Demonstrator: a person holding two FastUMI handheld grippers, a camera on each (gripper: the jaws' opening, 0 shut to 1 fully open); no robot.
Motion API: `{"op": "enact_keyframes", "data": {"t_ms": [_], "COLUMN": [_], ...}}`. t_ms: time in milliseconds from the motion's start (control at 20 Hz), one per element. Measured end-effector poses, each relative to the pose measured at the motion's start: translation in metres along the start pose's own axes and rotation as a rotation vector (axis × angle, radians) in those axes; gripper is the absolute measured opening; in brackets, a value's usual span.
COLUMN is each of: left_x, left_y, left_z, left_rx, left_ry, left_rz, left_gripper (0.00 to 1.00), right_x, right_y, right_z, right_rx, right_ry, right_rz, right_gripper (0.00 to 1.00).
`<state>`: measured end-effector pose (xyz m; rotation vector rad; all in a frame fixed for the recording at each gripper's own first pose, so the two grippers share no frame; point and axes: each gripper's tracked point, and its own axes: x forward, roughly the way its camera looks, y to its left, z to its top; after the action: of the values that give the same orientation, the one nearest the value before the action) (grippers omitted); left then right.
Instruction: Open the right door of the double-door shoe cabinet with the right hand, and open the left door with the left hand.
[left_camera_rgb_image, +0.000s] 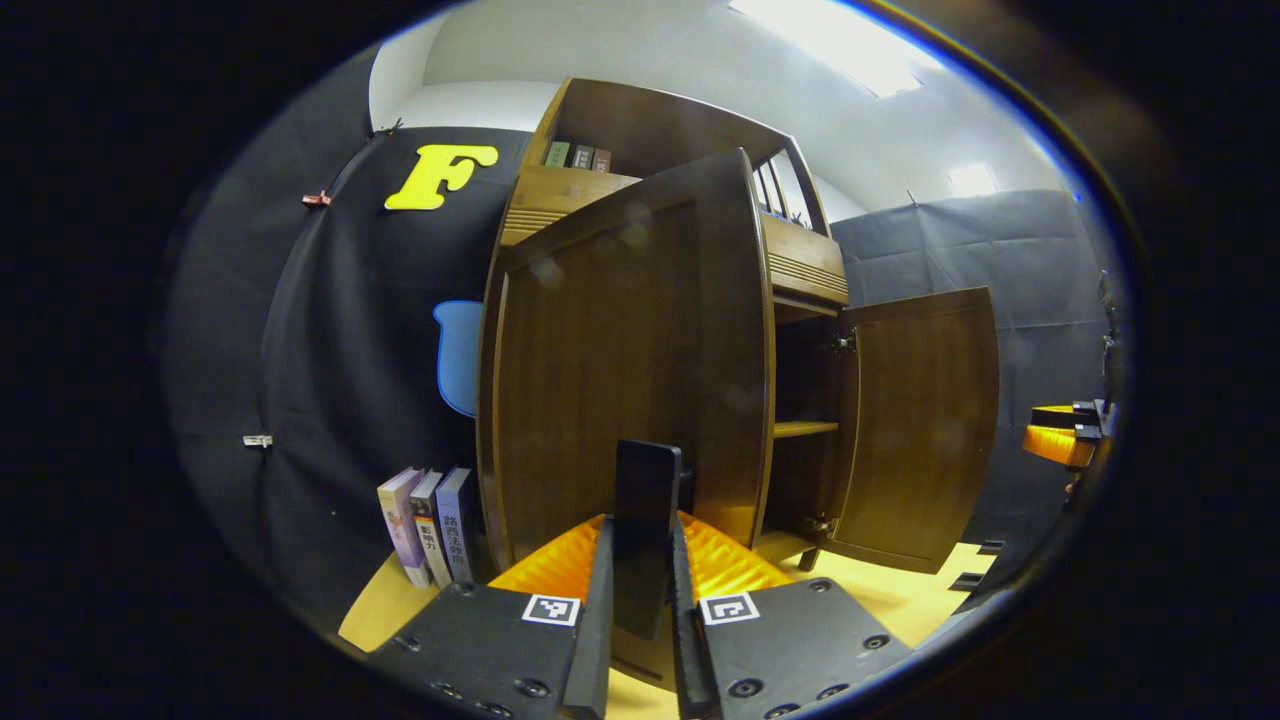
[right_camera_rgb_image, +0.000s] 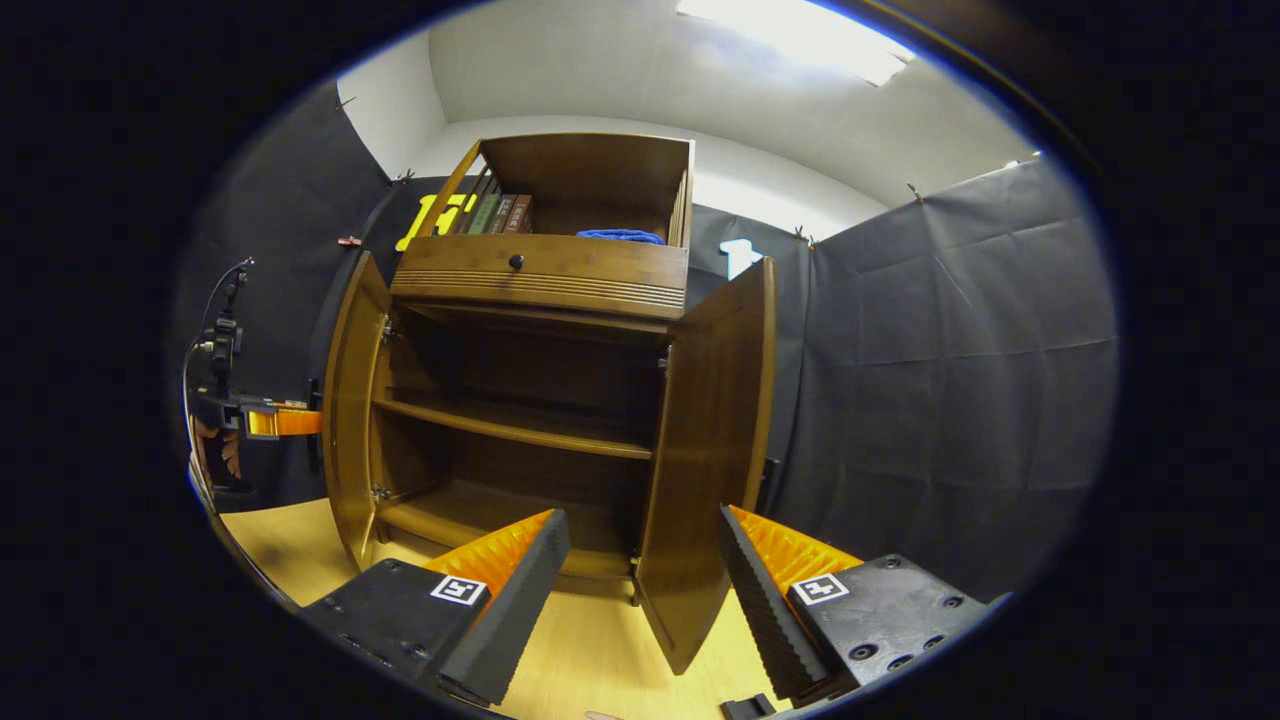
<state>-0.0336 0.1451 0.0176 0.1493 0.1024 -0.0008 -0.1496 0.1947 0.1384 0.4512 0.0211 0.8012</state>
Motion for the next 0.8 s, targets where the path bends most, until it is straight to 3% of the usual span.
{"op": "enact_keyframes", "data": {"t_ms": [250,750,800], "left_x": [-0.015,-0.064,-0.072], "left_y": [0.017,0.077,0.082], "left_z": [0.001,0.013,0.014], "left_rx": [0.024,0.065,0.061], "left_ry": [-0.002,-0.028,-0.031], "left_rz": [0.023,0.249,0.268], "left_gripper": [0.28,0.28,0.22], "right_x": [0.003,0.029,0.031], "right_y": [0.018,0.05,0.054], "right_z": [-0.004,-0.004,-0.005], "right_rx": [-0.01,0.008,0.009], "right_ry": [0.003,0.0,0.004], "right_rz": [0.007,0.083,0.097], "right_gripper": [0.95,0.95,0.95]}}
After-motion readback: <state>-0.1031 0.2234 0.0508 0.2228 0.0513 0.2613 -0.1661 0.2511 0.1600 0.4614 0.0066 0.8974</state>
